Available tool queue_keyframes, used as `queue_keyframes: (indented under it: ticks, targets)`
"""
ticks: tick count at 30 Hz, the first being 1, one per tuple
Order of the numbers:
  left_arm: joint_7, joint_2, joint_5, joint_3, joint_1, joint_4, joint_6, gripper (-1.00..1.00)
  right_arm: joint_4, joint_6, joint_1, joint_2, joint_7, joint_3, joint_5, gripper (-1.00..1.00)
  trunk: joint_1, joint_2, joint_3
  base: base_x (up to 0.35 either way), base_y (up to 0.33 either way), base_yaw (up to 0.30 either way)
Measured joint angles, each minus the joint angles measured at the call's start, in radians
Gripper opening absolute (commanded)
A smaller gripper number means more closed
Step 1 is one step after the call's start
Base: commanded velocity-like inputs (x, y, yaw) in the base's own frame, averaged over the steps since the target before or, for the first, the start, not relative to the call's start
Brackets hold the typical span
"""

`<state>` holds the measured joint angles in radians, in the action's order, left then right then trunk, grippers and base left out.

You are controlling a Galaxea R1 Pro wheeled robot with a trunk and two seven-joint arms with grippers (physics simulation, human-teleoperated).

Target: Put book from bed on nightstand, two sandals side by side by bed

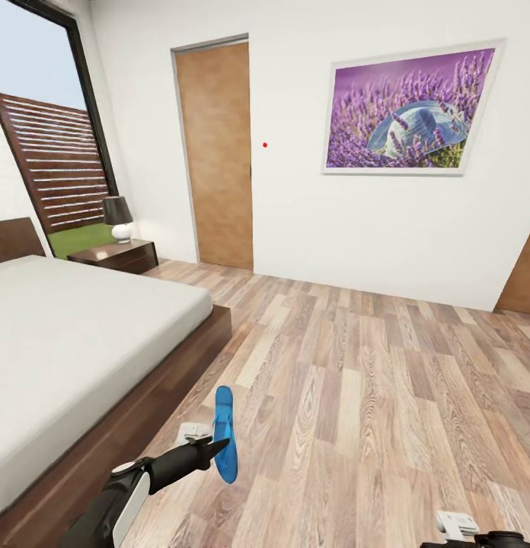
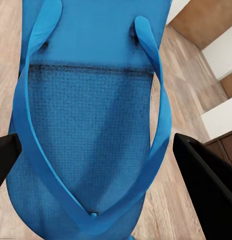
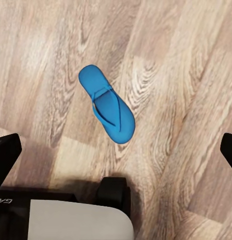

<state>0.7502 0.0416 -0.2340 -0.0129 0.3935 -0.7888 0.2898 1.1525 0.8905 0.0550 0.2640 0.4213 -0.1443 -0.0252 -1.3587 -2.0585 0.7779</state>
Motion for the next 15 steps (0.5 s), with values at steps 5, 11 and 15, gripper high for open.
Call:
queue_keyframes:
  ticks: [5, 11, 15]
  targets:
    - [0.001, 0.0, 0.0, 0.0, 0.0, 0.0, 0.0, -1.0, 0.003, 0.0, 0.0, 0.0, 0.0, 0.0, 0.0, 1.0, 0.0, 0.0, 0.0, -0.047, 0.0, 0.1]
    - [0.001, 0.0, 0.0, 0.0, 0.0, 0.0, 0.0, -1.0, 0.003, 0.001, 0.0, 0.0, 0.0, 0.0, 0.0, 1.0, 0.0, 0.0, 0.0, -0.188, 0.0, 0.009]
    - [0.001, 0.0, 0.0, 0.0, 0.0, 0.0, 0.0, -1.0, 0.003, 0.0, 0.0, 0.0, 0.0, 0.0, 0.0, 1.0, 0.0, 0.0, 0.0, -0.038, 0.0, 0.007]
